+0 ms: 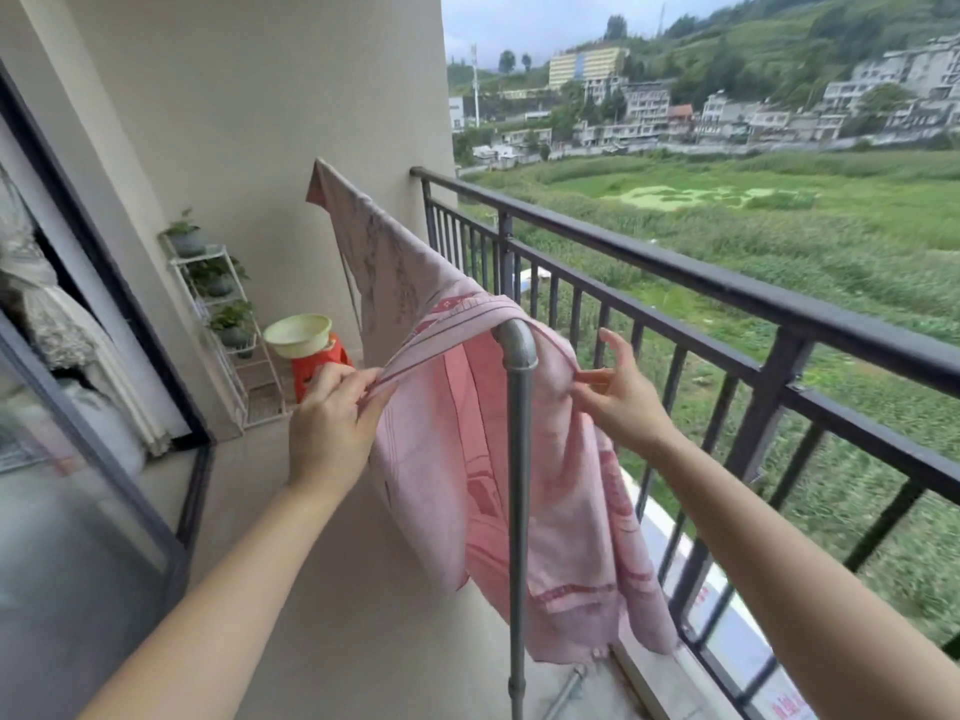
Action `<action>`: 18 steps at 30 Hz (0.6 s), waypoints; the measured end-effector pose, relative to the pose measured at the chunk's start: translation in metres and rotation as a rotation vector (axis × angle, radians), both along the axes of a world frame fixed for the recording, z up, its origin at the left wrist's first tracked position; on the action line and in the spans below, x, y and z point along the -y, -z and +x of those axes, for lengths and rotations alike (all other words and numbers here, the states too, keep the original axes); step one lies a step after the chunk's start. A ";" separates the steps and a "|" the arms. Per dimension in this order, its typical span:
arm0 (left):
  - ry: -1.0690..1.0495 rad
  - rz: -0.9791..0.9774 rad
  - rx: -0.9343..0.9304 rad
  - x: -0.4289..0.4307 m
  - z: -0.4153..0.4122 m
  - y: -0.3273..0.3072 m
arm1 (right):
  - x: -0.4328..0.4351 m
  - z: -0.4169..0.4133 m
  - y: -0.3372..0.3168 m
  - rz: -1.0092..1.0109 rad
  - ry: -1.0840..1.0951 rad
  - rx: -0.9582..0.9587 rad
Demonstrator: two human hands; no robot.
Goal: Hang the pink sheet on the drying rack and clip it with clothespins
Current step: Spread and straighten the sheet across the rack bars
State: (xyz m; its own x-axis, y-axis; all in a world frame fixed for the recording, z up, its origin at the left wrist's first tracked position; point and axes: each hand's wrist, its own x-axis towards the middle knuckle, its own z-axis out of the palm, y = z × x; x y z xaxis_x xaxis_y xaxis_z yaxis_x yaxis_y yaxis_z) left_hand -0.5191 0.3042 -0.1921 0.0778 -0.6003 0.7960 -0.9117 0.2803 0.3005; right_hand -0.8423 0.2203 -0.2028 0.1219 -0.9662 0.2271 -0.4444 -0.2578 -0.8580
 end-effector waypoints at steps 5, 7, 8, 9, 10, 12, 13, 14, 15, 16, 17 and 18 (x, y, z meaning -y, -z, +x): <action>0.128 -0.016 -0.188 0.000 -0.018 -0.020 | 0.005 0.037 0.005 -0.316 0.008 -0.237; 0.214 0.004 -0.299 0.004 -0.014 -0.038 | 0.015 0.032 -0.007 -0.308 0.128 -0.109; 0.257 0.022 -0.348 0.007 -0.012 -0.049 | 0.020 0.027 -0.016 -0.301 0.192 -0.029; 0.289 0.028 -0.401 0.010 -0.011 -0.062 | 0.023 0.023 -0.029 -0.315 0.236 0.036; 0.311 0.015 -0.457 0.015 -0.012 -0.076 | 0.028 0.022 -0.043 -0.362 0.257 0.080; 0.334 -0.047 -0.562 0.025 -0.014 -0.105 | 0.037 0.026 -0.078 -0.488 0.257 0.155; 0.339 -0.089 -0.615 0.032 -0.015 -0.119 | 0.043 0.031 -0.097 -0.527 0.254 0.193; 0.339 -0.132 -0.661 0.040 -0.014 -0.133 | 0.050 0.036 -0.116 -0.548 0.248 0.242; 0.331 -0.171 -0.689 0.049 -0.011 -0.145 | 0.058 0.041 -0.134 -0.553 0.237 0.290; 0.307 -0.197 -0.692 0.059 -0.006 -0.155 | 0.067 0.045 -0.149 -0.557 0.224 0.336; 0.271 -0.204 -0.675 0.070 0.001 -0.163 | 0.077 0.049 -0.162 -0.555 0.209 0.378; 0.229 -0.197 -0.653 0.082 0.009 -0.169 | 0.088 0.053 -0.173 -0.545 0.194 0.412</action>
State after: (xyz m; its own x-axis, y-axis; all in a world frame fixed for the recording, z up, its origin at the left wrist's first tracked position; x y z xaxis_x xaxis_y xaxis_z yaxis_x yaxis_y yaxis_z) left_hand -0.5097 0.2222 -0.0236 0.4641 -0.5085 0.7253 -0.4749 0.5483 0.6883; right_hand -0.7892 0.1322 -0.0295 -0.2404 -0.6972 0.6754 -0.1928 -0.6477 -0.7371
